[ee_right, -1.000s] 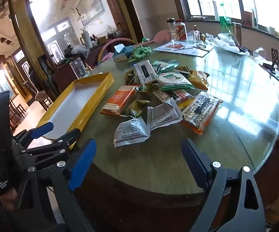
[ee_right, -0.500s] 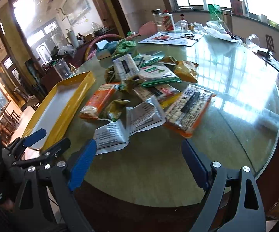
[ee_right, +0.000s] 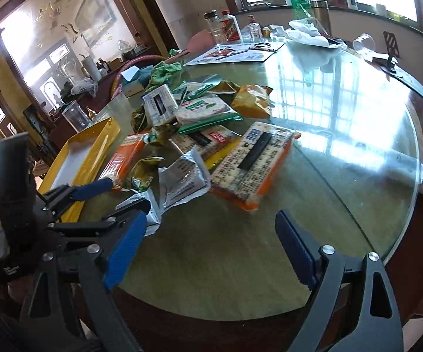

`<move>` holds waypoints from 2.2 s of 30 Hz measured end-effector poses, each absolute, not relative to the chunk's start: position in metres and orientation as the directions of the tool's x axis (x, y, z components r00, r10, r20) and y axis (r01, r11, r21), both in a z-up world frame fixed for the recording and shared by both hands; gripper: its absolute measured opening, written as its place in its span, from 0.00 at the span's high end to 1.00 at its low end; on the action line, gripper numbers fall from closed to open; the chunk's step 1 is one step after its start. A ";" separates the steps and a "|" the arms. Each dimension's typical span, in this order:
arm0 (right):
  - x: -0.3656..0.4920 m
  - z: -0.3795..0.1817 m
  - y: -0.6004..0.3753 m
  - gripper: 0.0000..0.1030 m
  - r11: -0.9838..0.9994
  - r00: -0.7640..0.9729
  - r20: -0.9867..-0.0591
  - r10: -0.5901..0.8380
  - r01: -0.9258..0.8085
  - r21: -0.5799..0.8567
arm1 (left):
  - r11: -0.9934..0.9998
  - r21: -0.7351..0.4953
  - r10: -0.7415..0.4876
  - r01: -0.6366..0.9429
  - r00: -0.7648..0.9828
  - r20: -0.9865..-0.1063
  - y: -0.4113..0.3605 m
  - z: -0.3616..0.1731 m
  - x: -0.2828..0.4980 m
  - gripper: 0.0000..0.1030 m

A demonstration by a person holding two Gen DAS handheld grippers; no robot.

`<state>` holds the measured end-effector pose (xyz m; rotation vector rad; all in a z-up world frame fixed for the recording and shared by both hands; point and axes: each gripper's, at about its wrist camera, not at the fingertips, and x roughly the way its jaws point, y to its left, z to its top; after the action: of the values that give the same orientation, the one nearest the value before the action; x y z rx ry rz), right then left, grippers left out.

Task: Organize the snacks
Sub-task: 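Reach the left gripper to a white sachet and close on it, then grasp a second white sachet with the right gripper while the left holds its sachet, then carry both sachets to the yellow tray and open both grippers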

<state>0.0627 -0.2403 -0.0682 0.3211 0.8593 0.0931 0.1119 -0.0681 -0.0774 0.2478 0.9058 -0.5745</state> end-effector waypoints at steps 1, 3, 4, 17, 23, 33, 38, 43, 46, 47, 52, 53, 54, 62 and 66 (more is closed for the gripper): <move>0.063 -0.069 -0.241 0.13 0.948 0.653 -0.729 0.207 0.050 0.314 | 0.813 -0.062 -0.375 0.579 0.440 -0.816 -0.069 -0.081 0.109 0.30; 0.064 -0.071 -0.243 0.13 0.947 0.652 -0.731 0.204 0.057 0.315 | 0.798 -0.125 -0.410 0.590 0.379 -0.830 -0.068 -0.083 0.097 0.31; 0.065 -0.072 -0.245 0.13 0.945 0.650 -0.732 0.205 0.062 0.320 | 0.794 -0.147 -0.422 0.591 0.360 -0.832 -0.067 -0.083 0.095 0.31; 0.068 -0.083 -0.242 0.16 0.929 0.628 -0.740 0.242 0.070 0.363 | 0.876 -0.112 -0.337 0.469 0.430 -0.838 -0.056 -0.090 0.089 0.66; 0.081 -0.090 -0.229 0.28 0.911 0.614 -0.729 0.302 0.038 0.410 | 0.885 -0.195 -0.397 0.423 0.467 -0.790 -0.034 -0.085 0.080 0.94; 0.121 -0.110 -0.209 0.60 0.853 0.575 -0.723 0.383 0.080 0.516 | 0.888 -0.271 -0.434 0.373 0.480 -0.762 0.003 -0.082 0.064 0.99; 0.128 -0.114 -0.207 0.89 0.840 0.587 -0.728 0.353 0.145 0.523 | 0.890 -0.296 -0.440 0.346 0.489 -0.753 0.012 -0.083 0.063 0.90; 0.109 -0.092 -0.200 0.95 0.881 0.646 -0.702 0.300 0.095 0.464 | 0.901 -0.229 -0.405 0.368 0.524 -0.749 0.005 -0.080 0.056 0.34; 0.099 -0.081 -0.199 0.95 0.898 0.671 -0.686 0.282 0.067 0.435 | 0.902 -0.180 -0.377 0.393 0.510 -0.773 -0.008 -0.086 0.057 0.34; 0.095 -0.078 -0.197 0.95 0.905 0.673 -0.689 0.270 0.066 0.419 | 0.902 -0.169 -0.368 0.397 0.501 -0.784 -0.011 -0.089 0.059 0.34; 0.080 -0.066 -0.199 0.95 0.912 0.697 -0.662 0.276 0.027 0.410 | 0.913 -0.108 -0.318 0.394 0.519 -0.793 -0.022 -0.097 0.062 0.63; 0.078 -0.064 -0.199 0.95 0.913 0.703 -0.655 0.278 0.019 0.408 | 0.914 -0.102 -0.315 0.393 0.529 -0.788 -0.022 -0.097 0.061 0.65; 0.076 -0.061 -0.200 0.95 0.912 0.708 -0.648 0.281 0.013 0.410 | 0.914 -0.108 -0.320 0.390 0.533 -0.783 -0.021 -0.096 0.060 0.75; 0.068 -0.047 -0.192 0.95 0.906 0.727 -0.609 0.317 -0.043 0.421 | 0.877 -0.260 -0.463 0.404 0.566 -0.682 0.009 -0.058 0.054 0.97; 0.068 -0.038 -0.182 0.95 0.906 0.731 -0.593 0.337 -0.079 0.416 | 0.861 -0.358 -0.509 0.362 0.585 -0.632 0.040 -0.038 0.054 1.00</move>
<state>0.0682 -0.1816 -0.0379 0.3806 0.7180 0.2351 0.0543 0.0402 -0.0378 -0.1992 0.7979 -0.5121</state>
